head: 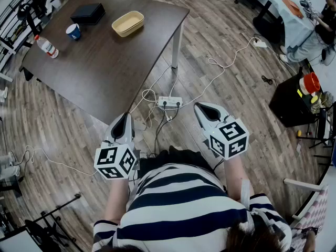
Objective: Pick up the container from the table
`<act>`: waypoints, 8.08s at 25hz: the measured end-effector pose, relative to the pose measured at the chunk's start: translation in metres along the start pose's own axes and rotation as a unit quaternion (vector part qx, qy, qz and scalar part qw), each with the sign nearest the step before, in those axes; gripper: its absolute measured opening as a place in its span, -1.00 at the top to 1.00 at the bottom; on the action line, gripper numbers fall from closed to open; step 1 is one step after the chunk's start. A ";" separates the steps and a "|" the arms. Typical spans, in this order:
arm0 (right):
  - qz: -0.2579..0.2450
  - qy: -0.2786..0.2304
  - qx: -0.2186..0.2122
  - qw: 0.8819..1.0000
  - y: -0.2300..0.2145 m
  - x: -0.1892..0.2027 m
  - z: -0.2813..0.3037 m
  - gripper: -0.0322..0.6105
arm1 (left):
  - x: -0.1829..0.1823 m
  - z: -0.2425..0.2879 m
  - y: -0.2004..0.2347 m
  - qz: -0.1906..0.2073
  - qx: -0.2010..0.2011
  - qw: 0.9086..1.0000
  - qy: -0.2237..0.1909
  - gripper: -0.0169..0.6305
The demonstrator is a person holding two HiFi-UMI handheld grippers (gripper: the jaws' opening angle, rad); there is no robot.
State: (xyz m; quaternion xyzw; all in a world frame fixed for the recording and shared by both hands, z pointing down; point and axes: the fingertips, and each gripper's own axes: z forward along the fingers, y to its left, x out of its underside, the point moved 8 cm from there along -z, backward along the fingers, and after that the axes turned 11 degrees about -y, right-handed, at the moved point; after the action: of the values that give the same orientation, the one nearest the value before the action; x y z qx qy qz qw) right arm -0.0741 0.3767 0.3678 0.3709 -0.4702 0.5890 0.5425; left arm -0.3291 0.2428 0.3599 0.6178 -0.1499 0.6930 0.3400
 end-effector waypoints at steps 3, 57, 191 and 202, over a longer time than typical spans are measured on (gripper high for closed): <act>-0.002 0.007 -0.005 1.000 -0.011 0.005 -0.003 0.90 | 0.006 0.004 -0.013 -0.004 0.000 1.000 -0.001 0.95; -0.078 0.043 -0.106 0.990 -0.082 -0.103 0.295 0.90 | -0.043 0.194 0.141 0.017 -0.073 0.997 0.009 0.95; -0.099 0.094 -0.338 0.931 -0.251 -0.147 0.472 0.90 | -0.042 0.386 0.079 0.301 -0.105 0.891 0.324 0.95; -0.109 0.084 -0.322 0.937 -0.252 -0.147 0.458 0.90 | -0.029 0.371 0.071 0.291 -0.099 0.889 0.339 0.95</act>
State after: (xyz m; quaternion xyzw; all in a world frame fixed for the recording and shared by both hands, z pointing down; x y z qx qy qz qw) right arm 0.1614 -0.1118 0.3967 0.1749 -0.5439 0.3722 0.7315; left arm -0.0960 -0.0498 0.4182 0.2370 -0.2667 0.9096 0.2129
